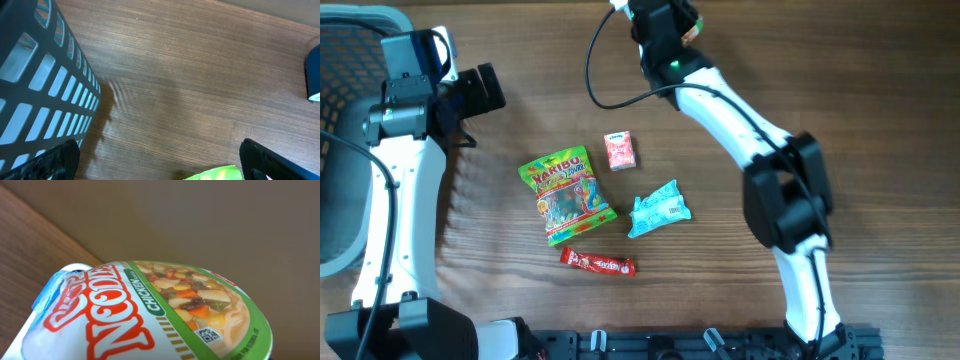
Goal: Scan the item barcode
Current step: 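Carry the cup back right, set it down and open the right gripper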
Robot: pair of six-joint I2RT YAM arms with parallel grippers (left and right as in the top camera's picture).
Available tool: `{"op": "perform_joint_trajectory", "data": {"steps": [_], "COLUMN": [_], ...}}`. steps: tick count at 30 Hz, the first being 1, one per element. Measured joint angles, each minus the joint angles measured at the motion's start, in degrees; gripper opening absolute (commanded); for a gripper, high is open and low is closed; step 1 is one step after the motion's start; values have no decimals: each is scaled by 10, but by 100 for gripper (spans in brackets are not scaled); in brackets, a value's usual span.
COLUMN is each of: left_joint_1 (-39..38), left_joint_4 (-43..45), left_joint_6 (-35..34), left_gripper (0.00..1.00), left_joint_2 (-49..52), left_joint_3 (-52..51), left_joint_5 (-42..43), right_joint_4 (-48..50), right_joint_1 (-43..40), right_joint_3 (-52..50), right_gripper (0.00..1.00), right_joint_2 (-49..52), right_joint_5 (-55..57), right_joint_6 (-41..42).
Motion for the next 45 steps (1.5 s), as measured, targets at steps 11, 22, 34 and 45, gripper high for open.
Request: {"op": "perform_joint_trajectory", "data": {"steps": [11, 22, 34, 45], "left_joint_1": [0, 0, 0, 0], "left_joint_4": [1, 0, 0, 0], "left_joint_6": [0, 0, 0, 0], "left_gripper": [100, 100, 100, 100], "left_joint_2": [0, 0, 0, 0], "left_joint_3": [0, 0, 0, 0], "left_joint_5": [0, 0, 0, 0], "right_joint_4": [-569, -489, -561, -724], "right_joint_1": [-136, -304, -383, -356], "right_joint_3": [9, -307, -300, -26], "right_gripper": [55, 62, 100, 100], "right_joint_2": [-219, -207, -206, -215], "right_joint_5": [-203, -273, -299, -385], "right_joint_6": [236, 256, 264, 265]}}
